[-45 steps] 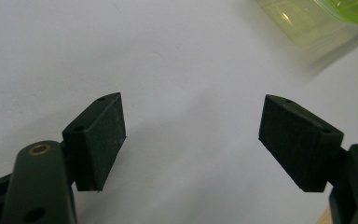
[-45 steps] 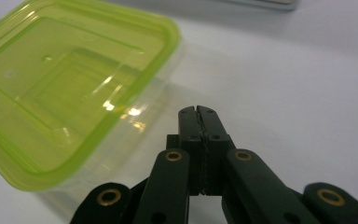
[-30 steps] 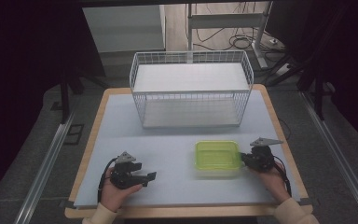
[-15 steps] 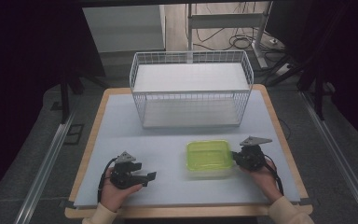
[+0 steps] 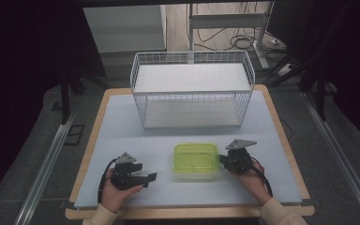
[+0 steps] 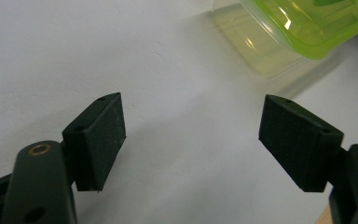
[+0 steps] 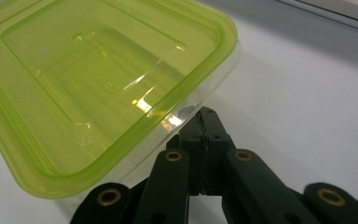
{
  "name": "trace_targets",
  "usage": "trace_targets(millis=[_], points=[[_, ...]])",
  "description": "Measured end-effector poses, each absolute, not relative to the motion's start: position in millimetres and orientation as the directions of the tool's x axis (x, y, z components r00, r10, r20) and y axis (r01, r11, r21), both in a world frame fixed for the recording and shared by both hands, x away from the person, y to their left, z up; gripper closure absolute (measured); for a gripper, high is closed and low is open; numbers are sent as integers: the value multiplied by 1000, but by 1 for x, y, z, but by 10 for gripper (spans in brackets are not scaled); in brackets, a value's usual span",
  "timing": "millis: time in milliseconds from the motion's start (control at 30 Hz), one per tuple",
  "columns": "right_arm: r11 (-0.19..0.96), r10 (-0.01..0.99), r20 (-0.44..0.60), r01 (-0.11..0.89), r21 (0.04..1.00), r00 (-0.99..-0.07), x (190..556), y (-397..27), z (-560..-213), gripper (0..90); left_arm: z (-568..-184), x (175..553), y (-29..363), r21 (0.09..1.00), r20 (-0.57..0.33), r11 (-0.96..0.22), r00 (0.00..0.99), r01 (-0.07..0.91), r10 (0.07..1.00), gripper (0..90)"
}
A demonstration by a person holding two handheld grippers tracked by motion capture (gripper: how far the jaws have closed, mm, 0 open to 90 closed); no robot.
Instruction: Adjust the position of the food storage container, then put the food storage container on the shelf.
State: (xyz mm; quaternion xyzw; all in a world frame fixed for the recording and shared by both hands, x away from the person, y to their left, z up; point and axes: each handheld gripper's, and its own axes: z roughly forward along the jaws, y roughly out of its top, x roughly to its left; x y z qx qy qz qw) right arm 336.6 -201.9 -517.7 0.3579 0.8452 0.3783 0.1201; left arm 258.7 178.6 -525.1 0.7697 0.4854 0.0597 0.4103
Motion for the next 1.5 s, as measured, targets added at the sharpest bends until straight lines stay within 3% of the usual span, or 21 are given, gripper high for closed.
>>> trace_targets(millis=[300, 900, 1100, 1167, 1233, 1267, 1400, 1500], points=[[453, 703, 68, 519, 726, -708, 336, -201, -516, 897, -524, 258, 180, 691, -307, -190, 521, 698, 797, 222], [309, 738, 153, 531, 789, -657, 313, -271, -495, 876, -520, 259, 188, 703, -319, -147, 493, 696, 809, 223], [298, 736, 168, 537, 789, -655, 315, -276, -495, 867, -519, 259, 189, 703, -323, -140, 488, 698, 811, 223], [300, 729, 173, 535, 790, -663, 315, -275, -495, 778, -519, 259, 190, 704, -325, -136, 487, 697, 810, 223], [293, 707, 194, 531, 795, -680, 316, -273, -494, 591, -519, 259, 190, 704, -329, -133, 486, 697, 810, 223], [287, 702, 201, 530, 798, -683, 316, -273, -493, 541, -518, 259, 190, 705, -331, -131, 486, 697, 809, 223], [248, 691, 232, 526, 814, -685, 316, -270, -490, 377, -515, 261, 188, 707, -340, -128, 492, 696, 802, 223], [241, 684, 247, 533, 811, -686, 317, -269, -491, 309, -513, 264, 185, 709, -347, -125, 497, 695, 795, 223]])
